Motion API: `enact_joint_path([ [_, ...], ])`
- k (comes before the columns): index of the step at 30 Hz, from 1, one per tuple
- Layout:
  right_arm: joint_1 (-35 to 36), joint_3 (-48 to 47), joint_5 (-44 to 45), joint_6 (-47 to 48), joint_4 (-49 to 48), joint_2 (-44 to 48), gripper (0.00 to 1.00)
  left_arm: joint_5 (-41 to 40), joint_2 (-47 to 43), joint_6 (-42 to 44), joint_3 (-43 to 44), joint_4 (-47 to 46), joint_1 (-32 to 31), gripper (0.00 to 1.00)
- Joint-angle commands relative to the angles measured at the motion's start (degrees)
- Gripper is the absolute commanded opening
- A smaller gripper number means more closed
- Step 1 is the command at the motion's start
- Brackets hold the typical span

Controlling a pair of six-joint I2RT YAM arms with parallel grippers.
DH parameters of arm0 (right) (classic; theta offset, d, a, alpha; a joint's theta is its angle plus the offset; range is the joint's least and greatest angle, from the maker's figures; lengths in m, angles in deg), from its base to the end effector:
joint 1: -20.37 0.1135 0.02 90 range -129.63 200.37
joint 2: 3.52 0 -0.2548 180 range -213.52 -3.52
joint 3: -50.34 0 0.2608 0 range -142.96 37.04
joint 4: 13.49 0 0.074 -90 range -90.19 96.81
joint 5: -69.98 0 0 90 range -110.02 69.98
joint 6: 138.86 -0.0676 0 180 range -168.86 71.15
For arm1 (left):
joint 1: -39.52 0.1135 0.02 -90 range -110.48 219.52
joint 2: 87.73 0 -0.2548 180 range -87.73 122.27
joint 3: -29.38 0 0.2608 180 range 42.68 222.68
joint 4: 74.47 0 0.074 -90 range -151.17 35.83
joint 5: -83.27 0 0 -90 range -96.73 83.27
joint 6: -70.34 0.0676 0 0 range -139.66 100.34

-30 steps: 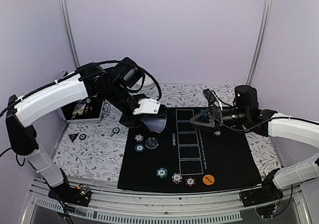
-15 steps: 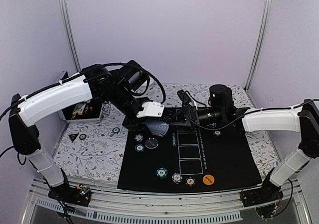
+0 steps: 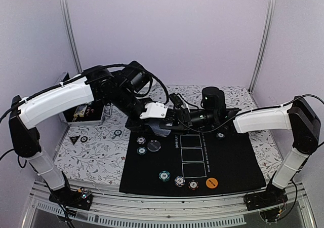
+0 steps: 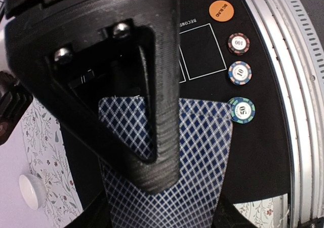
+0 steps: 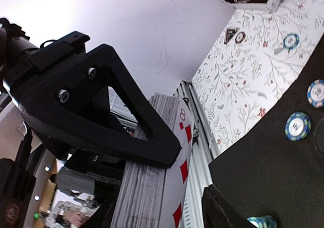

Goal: Distribute texas hold em gaming equipment
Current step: Pass from the left arm to the right, then pass from the right arm to the left

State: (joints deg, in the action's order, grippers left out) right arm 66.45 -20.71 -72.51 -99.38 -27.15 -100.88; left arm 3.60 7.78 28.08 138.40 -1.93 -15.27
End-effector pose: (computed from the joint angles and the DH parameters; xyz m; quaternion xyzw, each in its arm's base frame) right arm 0.2380 0.3244 0.2254 -0.2490 0.7104 0.6481 0.1151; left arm 0.2036 -0.3096 0.3076 0.7637 0.5818 -0.1029 0.2601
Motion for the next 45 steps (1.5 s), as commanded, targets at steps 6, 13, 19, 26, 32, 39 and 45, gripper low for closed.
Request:
enact_joint_path([
  [6, 0.5, -1.5, -2.1, -0.7, -2.0, -1.2, 0.11, -2.5, 0.3, -1.8, -0.5, -2.2, -1.1, 0.53],
  [13, -0.3, -2.0, -4.0, 1.6, 1.3, 1.3, 0.03, -3.3, -5.4, -10.6, -7.1, -11.2, -1.8, 0.98],
  [19, -2.9, -2.3, -6.5, 7.5, 9.1, 7.1, 0.02, 8.2, -25.3, -28.2, -31.3, -48.4, 0.3, 0.98],
  [26, -4.0, -8.2, -5.7, 22.5, 32.4, 11.8, 0.03, 11.2, -35.6, -62.4, -47.9, -72.9, 2.9, 0.97],
  [32, -4.1, -11.0, -3.4, 29.6, 40.0, 14.4, 0.03, 18.0, -25.7, -75.9, -35.1, -55.8, 4.1, 0.81],
  [39, -4.0, -11.1, -4.1, 29.6, 40.2, 14.3, 0.03, 19.9, -23.4, -83.5, -41.1, -66.5, 4.2, 0.91],
  [45, -4.1, -11.1, -4.9, 29.6, 40.3, 14.1, 0.03, 21.6, -21.4, -84.8, -43.7, -72.9, 4.0, 0.75],
])
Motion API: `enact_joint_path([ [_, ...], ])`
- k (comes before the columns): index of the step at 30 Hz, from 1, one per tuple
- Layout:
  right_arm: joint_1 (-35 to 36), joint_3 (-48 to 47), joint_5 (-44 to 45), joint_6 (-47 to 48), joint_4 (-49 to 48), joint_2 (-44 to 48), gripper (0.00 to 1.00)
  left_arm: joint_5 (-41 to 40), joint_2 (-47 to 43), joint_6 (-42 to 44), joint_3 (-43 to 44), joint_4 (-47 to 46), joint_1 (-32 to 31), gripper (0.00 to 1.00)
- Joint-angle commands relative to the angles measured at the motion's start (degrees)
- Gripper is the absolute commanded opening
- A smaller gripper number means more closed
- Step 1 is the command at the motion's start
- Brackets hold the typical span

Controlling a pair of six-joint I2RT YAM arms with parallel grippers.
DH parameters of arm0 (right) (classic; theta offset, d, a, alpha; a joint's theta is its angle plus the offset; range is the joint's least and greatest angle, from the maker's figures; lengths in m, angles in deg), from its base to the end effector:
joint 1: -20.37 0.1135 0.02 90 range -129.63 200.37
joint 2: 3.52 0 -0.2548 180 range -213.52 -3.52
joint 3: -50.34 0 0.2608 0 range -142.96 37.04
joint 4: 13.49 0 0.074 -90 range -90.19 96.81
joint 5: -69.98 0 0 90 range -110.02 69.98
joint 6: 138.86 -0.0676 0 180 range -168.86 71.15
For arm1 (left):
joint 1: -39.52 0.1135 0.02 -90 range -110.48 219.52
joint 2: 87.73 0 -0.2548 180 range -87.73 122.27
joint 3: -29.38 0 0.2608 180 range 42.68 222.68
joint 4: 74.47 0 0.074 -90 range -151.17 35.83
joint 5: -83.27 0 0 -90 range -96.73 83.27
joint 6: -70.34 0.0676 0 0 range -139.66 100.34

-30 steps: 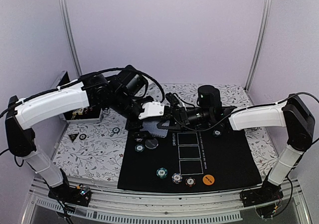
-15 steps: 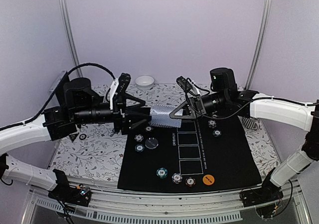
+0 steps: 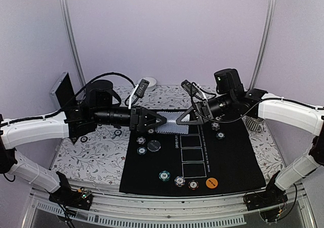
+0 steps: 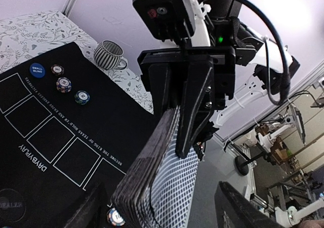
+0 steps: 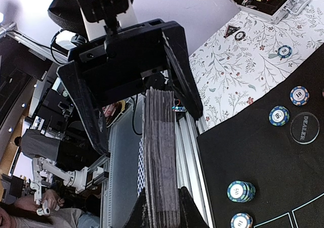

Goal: Distribute texas hold em gaming equipment
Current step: Pass from the right arm to the left

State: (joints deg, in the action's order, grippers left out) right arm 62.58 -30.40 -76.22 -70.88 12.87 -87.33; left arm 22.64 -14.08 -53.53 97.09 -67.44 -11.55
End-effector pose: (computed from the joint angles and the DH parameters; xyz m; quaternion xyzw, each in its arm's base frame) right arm 0.2216 0.2769 0.2980 -0.3674 0.7083 0.5810 0.1606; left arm 0.1861 -0.2831 0.3012 0.2693 0.7248 -0.5530 0.3104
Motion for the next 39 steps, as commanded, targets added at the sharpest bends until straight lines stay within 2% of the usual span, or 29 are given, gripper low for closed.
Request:
enact_joint_path([
  [1, -0.1, -1.4, -1.5, 1.1, 0.0, 0.3, 0.03, 3.0, 0.8, -3.3, -2.9, -8.3, 0.4, 0.74],
  [4, -0.2, -1.4, -2.1, 0.2, -1.5, 0.0, 0.03, 3.2, 1.3, -1.7, -3.7, -9.0, 0.3, 0.61],
  [5, -0.2, -1.4, -1.7, -0.2, -1.5, -0.1, 0.03, 2.9, 1.0, 0.2, -4.1, -9.3, 0.0, 0.64],
  [6, -0.2, -1.4, -1.0, -0.5, -1.4, -0.1, 0.03, 2.3, -0.5, 3.6, -4.9, -9.8, -1.0, 0.7],
  [8, -0.4, -1.4, -0.8, -1.2, -1.2, 0.4, 0.03, -2.3, -5.0, 15.4, -9.5, -12.9, -3.2, 0.84],
  [10, -0.5, -3.5, -1.3, -2.6, -1.0, 0.6, 0.03, -8.6, -10.1, 28.8, -16.4, -20.7, -5.6, 0.97],
  [13, -0.6, -4.9, -2.6, -4.0, 0.3, 0.1, 0.03, -17.4, -13.4, 52.8, -23.1, -29.2, -8.8, 0.98],
  [15, -0.5, -5.3, -2.1, -3.9, 1.9, 0.1, 0.03, -20.9, -12.4, 65.7, -24.2, -30.0, -8.9, 0.98],
  [18, -0.5, -5.3, -1.7, -3.2, 4.3, 0.7, 0.03, -23.7, -8.5, 77.2, -21.5, -27.1, -8.9, 0.98],
  [21, -0.2, -5.9, -1.1, -2.5, 6.4, 1.0, 0.03, -22.9, -6.8, 79.1, -21.0, -32.9, -7.7, 0.98],
  [23, 0.3, -6.0, -0.8, -2.0, 6.9, 1.3, 0.03, -17.1, -7.1, 76.0, -21.5, -35.9, -4.4, 0.98],
  [25, 0.9, -6.0, -0.8, -1.7, 6.9, 1.4, 0.03, -9.8, -6.2, 72.9, -19.2, -32.2, -1.5, 0.98],
  [29, 1.9, -6.5, -0.8, -1.6, 7.2, 0.4, 0.03, -1.2, -3.2, 71.6, -15.2, -27.5, -1.3, 0.98],
  [34, 2.1, -7.3, -0.9, -1.5, 7.0, 0.6, 0.03, 0.3, -1.2, 72.4, -12.0, -22.3, -1.4, 0.97],
  [39, 2.1, -7.2, -0.4, -1.4, 6.9, 0.3, 0.03, 5.7, -0.6, 71.3, -9.9, -19.5, -1.3, 0.98],
])
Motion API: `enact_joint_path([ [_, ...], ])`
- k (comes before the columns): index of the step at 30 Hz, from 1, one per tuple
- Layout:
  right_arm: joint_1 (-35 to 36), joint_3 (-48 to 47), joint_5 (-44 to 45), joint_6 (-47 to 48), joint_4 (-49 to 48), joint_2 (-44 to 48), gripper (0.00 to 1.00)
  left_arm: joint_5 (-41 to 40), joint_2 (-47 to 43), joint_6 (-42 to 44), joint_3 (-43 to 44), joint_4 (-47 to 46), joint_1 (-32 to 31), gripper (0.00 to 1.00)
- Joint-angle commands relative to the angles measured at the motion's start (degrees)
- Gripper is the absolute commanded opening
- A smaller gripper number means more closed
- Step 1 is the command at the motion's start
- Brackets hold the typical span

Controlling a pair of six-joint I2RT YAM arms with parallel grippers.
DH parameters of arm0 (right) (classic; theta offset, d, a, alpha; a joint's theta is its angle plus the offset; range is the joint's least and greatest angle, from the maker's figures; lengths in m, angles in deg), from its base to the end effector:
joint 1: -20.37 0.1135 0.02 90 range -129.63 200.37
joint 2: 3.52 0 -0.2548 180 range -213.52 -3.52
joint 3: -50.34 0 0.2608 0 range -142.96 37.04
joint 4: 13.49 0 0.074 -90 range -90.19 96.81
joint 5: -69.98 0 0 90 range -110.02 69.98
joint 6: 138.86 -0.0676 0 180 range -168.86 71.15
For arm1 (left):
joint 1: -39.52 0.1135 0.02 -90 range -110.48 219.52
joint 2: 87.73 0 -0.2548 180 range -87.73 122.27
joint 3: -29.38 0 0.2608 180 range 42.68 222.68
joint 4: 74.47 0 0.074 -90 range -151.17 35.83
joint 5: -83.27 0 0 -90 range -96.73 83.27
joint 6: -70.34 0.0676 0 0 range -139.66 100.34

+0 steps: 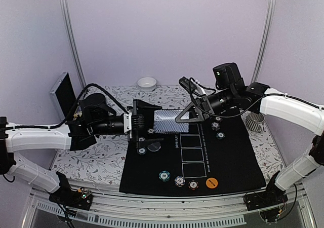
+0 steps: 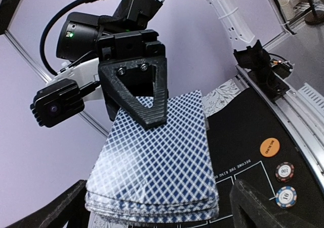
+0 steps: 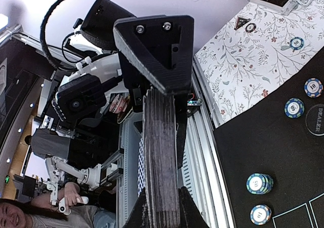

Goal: Distribute texas hold em gaming equipment
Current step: Pass from the right arm to the left

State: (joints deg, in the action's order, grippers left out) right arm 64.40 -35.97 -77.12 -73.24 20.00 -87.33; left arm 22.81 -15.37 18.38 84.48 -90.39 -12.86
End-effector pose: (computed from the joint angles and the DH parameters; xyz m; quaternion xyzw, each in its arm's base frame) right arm 0.2107 0.2827 0.3212 -0.3624 0.7131 0.5872 0.1240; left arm 0.1718 -0.2775 0.2758 0.6164 0.3609 -0.2653 0.6477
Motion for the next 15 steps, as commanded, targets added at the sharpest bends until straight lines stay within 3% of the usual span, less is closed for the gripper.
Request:
enact_joint_path([
  [1, 0.3, -1.5, 0.6, 1.0, -0.3, 0.1, 0.03, 5.6, 1.0, -1.2, 3.2, 3.4, -0.1, 0.98],
  [7, 0.4, -1.3, -0.2, 0.7, -1.2, -0.5, 0.03, 3.3, 3.2, -3.4, 4.7, 0.7, -1.2, 0.98],
  [15, 0.4, -0.3, -0.6, 0.1, -2.6, 0.0, 0.03, 4.2, 5.5, -2.8, 6.4, 2.0, -1.3, 0.89],
])
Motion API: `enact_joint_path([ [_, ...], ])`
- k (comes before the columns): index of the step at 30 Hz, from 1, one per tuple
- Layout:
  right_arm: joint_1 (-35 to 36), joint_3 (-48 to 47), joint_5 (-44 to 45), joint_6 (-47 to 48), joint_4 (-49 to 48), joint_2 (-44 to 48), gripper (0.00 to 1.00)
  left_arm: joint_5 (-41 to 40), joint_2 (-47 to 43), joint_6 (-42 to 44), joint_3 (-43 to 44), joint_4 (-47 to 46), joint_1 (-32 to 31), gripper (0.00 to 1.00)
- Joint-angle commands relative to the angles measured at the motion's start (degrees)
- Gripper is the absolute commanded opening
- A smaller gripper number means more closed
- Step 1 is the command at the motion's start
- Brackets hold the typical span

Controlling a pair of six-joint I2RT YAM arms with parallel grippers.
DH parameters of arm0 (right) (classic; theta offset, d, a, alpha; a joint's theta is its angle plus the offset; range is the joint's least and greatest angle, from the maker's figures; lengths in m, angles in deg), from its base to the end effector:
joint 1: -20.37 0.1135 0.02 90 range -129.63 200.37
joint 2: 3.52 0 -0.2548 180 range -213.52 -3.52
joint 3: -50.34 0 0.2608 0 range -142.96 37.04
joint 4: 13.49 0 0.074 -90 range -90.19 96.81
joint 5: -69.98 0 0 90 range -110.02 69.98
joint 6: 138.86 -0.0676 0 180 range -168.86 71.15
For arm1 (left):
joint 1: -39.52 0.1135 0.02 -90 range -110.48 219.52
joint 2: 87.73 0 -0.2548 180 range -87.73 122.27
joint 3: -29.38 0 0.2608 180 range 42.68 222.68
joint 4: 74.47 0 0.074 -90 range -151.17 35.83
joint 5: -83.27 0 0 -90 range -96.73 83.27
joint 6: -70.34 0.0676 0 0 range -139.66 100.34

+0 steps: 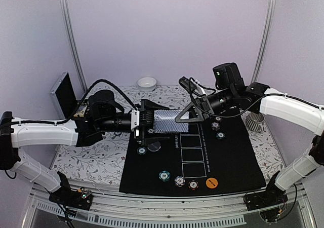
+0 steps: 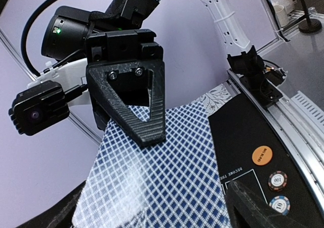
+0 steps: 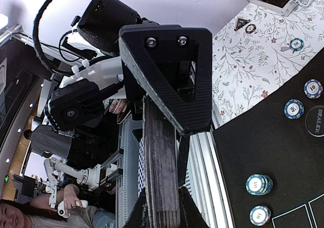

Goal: Distribute texas hold em gaming equipment
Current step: Pass from the right arm to the left

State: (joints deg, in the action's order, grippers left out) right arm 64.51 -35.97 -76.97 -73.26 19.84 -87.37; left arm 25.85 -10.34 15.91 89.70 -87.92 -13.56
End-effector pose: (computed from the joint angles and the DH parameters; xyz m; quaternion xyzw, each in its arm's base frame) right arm 0.2106 0.2833 0.3211 -0.3628 0.7129 0.5869 0.1249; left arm 0.1778 -0.2972 0.2773 0.6263 0.3665 -0.3021 0.6182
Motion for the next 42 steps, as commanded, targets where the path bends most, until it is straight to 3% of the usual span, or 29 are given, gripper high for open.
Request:
enact_joint_path([
  [1, 0.3, -0.2, -0.7, 0.1, -2.5, -0.1, 0.03, 1.6, 0.5, -0.5, 1.4, -0.5, -0.6, 0.89],
  [9, 0.2, -0.2, -0.5, 0.1, -2.8, -0.2, 0.03, 3.3, 0.8, -2.5, 1.8, -2.7, -0.8, 0.88],
  [14, 0.2, 0.1, -0.8, -0.1, -3.2, -0.2, 0.03, 2.8, 1.2, -1.5, 2.5, -1.3, -0.8, 0.79],
  [22, 0.2, 0.2, -0.7, -0.2, -3.4, -0.3, 0.03, 2.7, 1.5, -0.9, 2.8, -1.4, -0.9, 0.84],
  [28, 0.3, 0.2, -0.9, -0.5, -3.5, -0.4, 0.03, 3.2, 1.6, -0.5, 3.0, -1.0, -0.9, 0.7],
  [39, 0.3, 0.7, -1.1, -0.6, -3.9, -0.6, 0.03, 2.7, 1.6, -1.1, 3.0, 0.5, -1.1, 0.63],
  [42, 0.2, 1.1, -1.2, -0.9, -4.6, -0.7, 0.11, 1.4, 1.4, -2.9, 2.8, -0.2, -1.3, 0.61],
])
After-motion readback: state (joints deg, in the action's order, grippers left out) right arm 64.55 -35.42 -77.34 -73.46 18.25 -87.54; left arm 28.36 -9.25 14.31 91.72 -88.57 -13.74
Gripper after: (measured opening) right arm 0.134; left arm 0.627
